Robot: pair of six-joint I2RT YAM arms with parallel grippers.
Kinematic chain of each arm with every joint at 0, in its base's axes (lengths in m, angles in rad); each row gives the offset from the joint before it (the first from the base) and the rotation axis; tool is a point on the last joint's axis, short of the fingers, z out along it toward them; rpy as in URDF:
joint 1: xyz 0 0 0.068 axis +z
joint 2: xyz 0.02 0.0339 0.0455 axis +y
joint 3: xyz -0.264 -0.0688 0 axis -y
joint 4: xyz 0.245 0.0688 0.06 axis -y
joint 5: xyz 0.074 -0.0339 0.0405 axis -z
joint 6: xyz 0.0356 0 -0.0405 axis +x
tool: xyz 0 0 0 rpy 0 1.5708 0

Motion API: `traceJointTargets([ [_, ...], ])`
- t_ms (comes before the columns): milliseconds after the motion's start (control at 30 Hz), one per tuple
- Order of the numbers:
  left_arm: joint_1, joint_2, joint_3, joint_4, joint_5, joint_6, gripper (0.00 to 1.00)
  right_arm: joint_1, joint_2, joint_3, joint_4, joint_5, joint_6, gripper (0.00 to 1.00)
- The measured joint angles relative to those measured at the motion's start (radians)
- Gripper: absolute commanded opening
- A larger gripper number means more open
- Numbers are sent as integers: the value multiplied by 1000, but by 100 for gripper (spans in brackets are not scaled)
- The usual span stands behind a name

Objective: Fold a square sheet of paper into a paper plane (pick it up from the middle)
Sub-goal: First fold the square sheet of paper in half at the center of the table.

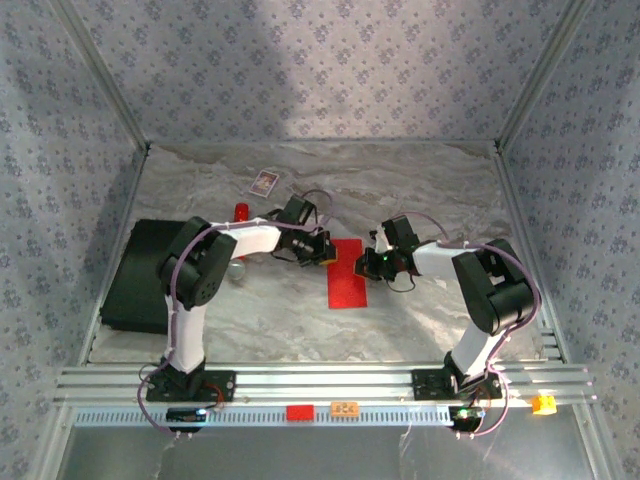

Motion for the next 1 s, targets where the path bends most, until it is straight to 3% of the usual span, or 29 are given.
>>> traceJointTargets([
  [300, 14, 100, 79, 2, 9, 18, 2, -1, 0, 0, -1, -2, -4, 0],
  [667, 31, 103, 80, 13, 15, 7, 1, -5, -4, -2, 0, -8, -8, 1],
  [833, 33, 100, 57, 50, 26, -5, 0, -9, -48, -13, -40, -12, 1, 22],
  [1000, 32, 93, 39, 78, 27, -12, 0, -11, -201, -24, -133, 19, 36, 40],
])
